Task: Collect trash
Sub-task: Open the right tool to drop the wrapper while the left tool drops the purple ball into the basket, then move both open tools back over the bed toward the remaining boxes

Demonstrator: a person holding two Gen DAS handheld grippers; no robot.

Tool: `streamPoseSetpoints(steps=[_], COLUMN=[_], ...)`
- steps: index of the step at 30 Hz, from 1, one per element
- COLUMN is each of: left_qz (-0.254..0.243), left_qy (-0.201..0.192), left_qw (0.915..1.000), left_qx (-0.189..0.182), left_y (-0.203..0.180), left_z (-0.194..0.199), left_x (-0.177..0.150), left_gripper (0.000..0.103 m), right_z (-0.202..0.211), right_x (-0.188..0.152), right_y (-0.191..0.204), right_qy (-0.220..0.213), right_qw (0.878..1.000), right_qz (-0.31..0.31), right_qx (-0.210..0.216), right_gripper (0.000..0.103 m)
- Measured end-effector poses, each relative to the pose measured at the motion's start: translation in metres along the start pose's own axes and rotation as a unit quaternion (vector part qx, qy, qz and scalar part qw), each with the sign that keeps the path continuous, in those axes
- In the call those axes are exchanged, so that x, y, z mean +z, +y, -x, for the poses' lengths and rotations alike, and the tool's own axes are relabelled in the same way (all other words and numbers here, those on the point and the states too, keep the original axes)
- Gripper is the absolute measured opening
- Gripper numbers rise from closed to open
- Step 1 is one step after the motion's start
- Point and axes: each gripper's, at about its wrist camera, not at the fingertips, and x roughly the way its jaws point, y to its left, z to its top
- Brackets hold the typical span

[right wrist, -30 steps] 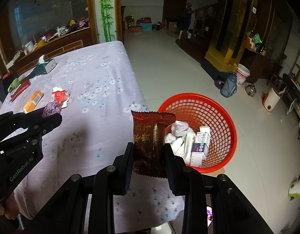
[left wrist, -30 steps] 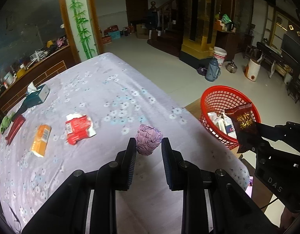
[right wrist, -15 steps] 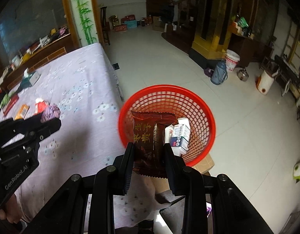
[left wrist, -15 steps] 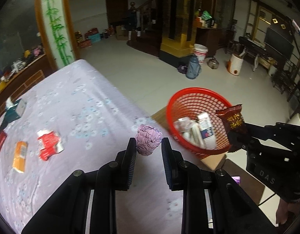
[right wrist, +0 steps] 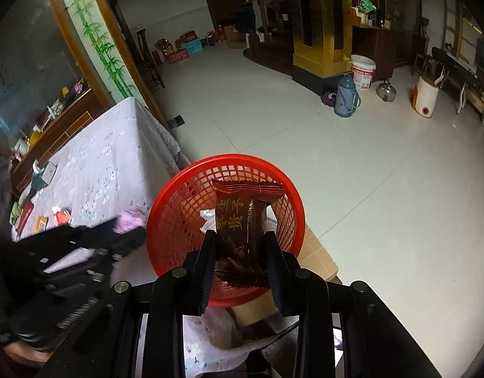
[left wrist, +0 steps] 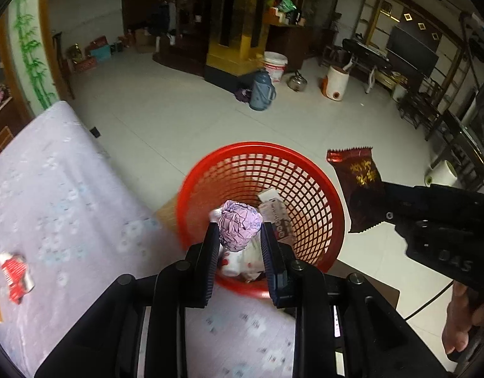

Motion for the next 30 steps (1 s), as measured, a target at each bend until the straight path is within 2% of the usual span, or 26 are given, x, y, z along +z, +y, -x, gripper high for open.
streamPoseSetpoints(steps=[1, 2, 3, 5, 7, 11, 14, 18, 22, 26, 30], left_qz=[-0.002, -0.003, -0.004, 0.004, 0.019, 0.046, 0.074, 0.108, 0.150, 0.184, 0.218], left_qy=[0.001, 0.001, 0.001, -0.004, -0.010, -0.022, -0.028, -0.023, -0.023, -0.028, -0.024], left_qw=[1.0000, 1.0000, 0.9999, 1.0000, 0.9998, 0.9984, 0.9957, 0.9909, 0.9831, 0.9734, 0.9613], left_qx=[-0.004, -0.007, -0.010, -0.001, 0.005, 0.023, 0.047, 0.076, 0.103, 0.134, 0.167], left_y=[-0.002, -0.003, -0.004, -0.003, 0.001, 0.013, 0.026, 0.047, 0.075, 0.121, 0.190], left_z=[-0.007, -0.010, -0.014, -0.015, -0.010, 0.014, 0.040, 0.067, 0.094, 0.126, 0.161], left_x=[0.002, 0.002, 0.003, 0.002, 0.000, -0.011, -0.030, -0.056, -0.083, -0.113, -0.139], left_gripper=[0.025, 0.030, 0.048, 0.066, 0.066, 0.066, 0.066, 0.066, 0.066, 0.066, 0.066], right_z=[-0.003, -0.007, -0.012, -0.019, -0.022, -0.013, -0.013, -0.021, -0.032, -0.037, -0.034], right_x=[0.003, 0.006, 0.010, 0.015, 0.020, 0.024, 0.021, 0.008, -0.011, -0.028, -0.041], right_y=[-0.003, -0.006, -0.008, -0.009, -0.010, -0.004, 0.012, 0.056, 0.114, 0.164, 0.215], right_qy=[0.001, 0.003, 0.007, 0.009, 0.007, -0.010, -0.004, 0.025, 0.054, 0.065, 0.074], right_qw=[1.000, 1.000, 1.000, 0.999, 0.999, 0.999, 0.998, 0.993, 0.982, 0.976, 0.969], right_qz=[-0.004, -0.008, -0.006, -0.004, -0.007, 0.000, 0.017, 0.053, 0.099, 0.128, 0.156], right_qx=[0.005, 0.015, 0.026, 0.036, 0.039, 0.041, 0.058, 0.099, 0.149, 0.164, 0.179], right_gripper=[0.034, 0.034, 0.035, 0.046, 0.050, 0.050, 0.050, 0.050, 0.050, 0.050, 0.050])
